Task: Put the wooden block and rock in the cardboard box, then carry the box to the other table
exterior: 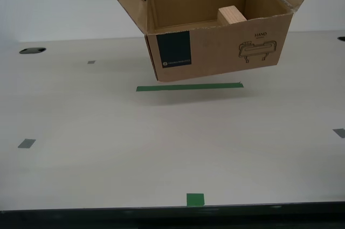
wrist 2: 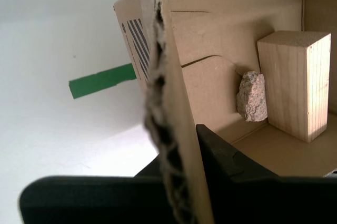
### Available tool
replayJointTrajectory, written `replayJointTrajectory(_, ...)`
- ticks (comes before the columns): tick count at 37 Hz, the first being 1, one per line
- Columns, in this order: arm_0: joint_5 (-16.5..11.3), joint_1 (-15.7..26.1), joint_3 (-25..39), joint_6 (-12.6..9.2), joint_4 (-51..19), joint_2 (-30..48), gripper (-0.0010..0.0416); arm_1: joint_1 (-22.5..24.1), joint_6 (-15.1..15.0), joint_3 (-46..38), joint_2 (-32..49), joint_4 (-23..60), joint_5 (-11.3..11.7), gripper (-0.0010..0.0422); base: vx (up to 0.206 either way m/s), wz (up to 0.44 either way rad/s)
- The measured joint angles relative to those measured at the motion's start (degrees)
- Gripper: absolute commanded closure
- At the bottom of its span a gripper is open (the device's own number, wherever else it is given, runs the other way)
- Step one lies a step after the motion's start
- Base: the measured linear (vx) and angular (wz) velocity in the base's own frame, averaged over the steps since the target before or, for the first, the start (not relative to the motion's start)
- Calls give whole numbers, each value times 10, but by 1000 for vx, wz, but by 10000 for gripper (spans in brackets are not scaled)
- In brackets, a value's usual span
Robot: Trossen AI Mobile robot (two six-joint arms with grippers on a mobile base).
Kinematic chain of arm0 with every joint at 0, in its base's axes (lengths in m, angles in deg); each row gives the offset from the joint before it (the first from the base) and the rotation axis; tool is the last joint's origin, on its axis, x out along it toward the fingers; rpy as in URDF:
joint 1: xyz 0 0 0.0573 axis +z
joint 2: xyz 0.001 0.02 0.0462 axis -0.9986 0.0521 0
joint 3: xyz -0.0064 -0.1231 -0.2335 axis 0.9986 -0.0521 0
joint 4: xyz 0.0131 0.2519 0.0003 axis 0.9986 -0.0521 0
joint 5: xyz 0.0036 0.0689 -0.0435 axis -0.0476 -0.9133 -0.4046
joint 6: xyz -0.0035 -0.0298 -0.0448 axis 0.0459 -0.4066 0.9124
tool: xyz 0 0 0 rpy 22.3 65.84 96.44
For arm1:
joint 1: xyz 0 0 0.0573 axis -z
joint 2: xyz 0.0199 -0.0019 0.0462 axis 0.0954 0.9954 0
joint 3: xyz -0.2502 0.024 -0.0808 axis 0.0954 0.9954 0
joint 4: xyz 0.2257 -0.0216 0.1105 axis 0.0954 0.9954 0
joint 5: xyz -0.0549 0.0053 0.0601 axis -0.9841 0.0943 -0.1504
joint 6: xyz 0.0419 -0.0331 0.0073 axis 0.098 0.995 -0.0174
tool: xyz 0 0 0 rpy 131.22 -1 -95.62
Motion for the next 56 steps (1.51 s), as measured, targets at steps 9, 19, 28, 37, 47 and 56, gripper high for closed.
replayJointTrajectory(9, -41, 0, -73, 0, 14, -45, 407, 40, 16, 32, -9, -9, 9, 413, -23, -12)
replayJointTrajectory(19, -33, -2, -130, -1, 23, -102, 407, 83, 39, 35, -17, -24, 18, 413, -32, -11)
replayJointTrajectory(28, -32, -1, -139, -9, 22, -132, 407, 93, 48, 36, -17, -28, 20, 413, -43, -12)
replayJointTrajectory(37, -32, 0, -139, -16, 23, -139, 406, 93, 56, 36, -17, -29, 28, 413, -55, -12)
replayJointTrajectory(47, -32, 1, -139, -18, 24, -139, 406, 94, 63, 36, -17, -29, 28, 413, -75, -1)
replayJointTrajectory(56, -32, 1, -139, -20, 25, -139, 407, 94, 67, 36, -18, -29, 29, 413, -89, -2)
